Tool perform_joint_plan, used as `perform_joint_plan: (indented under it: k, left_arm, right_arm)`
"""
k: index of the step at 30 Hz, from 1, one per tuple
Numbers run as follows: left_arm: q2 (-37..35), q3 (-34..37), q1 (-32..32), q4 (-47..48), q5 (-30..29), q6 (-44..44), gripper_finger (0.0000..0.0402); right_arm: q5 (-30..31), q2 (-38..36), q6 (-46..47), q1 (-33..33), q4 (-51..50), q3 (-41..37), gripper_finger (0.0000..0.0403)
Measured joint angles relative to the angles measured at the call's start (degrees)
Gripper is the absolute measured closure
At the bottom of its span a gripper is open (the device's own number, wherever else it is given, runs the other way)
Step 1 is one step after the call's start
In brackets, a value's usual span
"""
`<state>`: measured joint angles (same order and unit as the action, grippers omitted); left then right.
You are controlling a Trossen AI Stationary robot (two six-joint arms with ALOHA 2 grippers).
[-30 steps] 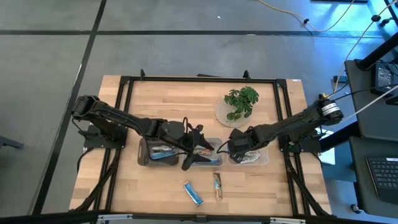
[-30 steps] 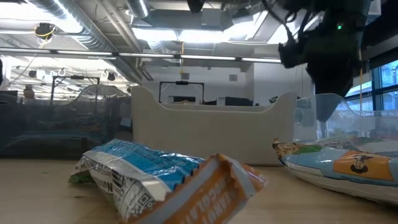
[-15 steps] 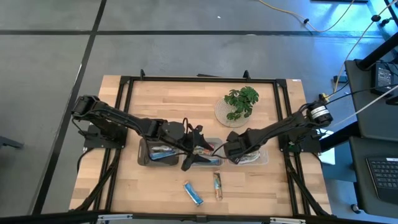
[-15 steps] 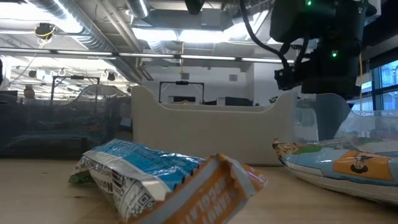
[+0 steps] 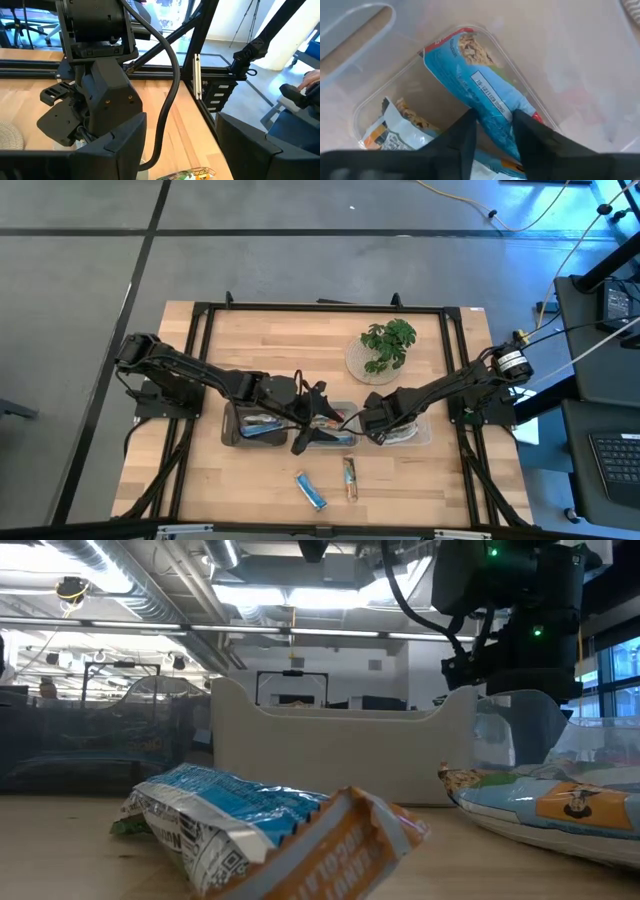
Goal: Pick and place Granola Bars by type
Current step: Put the red granola bar into the gray bin
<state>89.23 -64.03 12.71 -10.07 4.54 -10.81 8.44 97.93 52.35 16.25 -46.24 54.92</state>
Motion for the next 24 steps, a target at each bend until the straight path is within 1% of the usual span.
perform_joint_plan:
  k: [5, 9, 12, 16, 21, 24]
  left_arm:
    - [0.00, 0.00, 0.00, 0.00, 0.00, 0.06, 0.0170]
    - [0.00, 0.00, 0.00, 0.00, 0.02, 0.06, 0.0169]
    - [0.00, 0.00, 0.00, 0.00, 0.00, 0.06, 0.0172]
    - [0.00, 0.00, 0.00, 0.00, 0.00, 0.30, 0.0173]
    - [0.00, 0.00, 0.00, 0.00, 0.00, 1.09, 0.0171]
    - [0.00, 0.00, 0.00, 0.00, 0.00, 1.11, 0.0173]
  right_arm:
    - [-0.10, 0.00, -0.07, 0.00, -0.13, -0.04, 0.0340]
    - [-0.10, 0.02, -0.16, 0.00, -0.38, -0.04, 0.0367]
    - [0.05, 0.04, -0.08, 0.00, -0.56, -0.02, 0.0375]
    - [-0.19, 0.09, -0.17, 0.00, -4.10, 1.65, 0.0377]
    - [0.40, -0.20, -0.60, 0.00, -11.35, 6.44, 0.0379]
    - [0.29, -0.22, -1.64, 0.00, -13.98, 9.39, 0.0379]
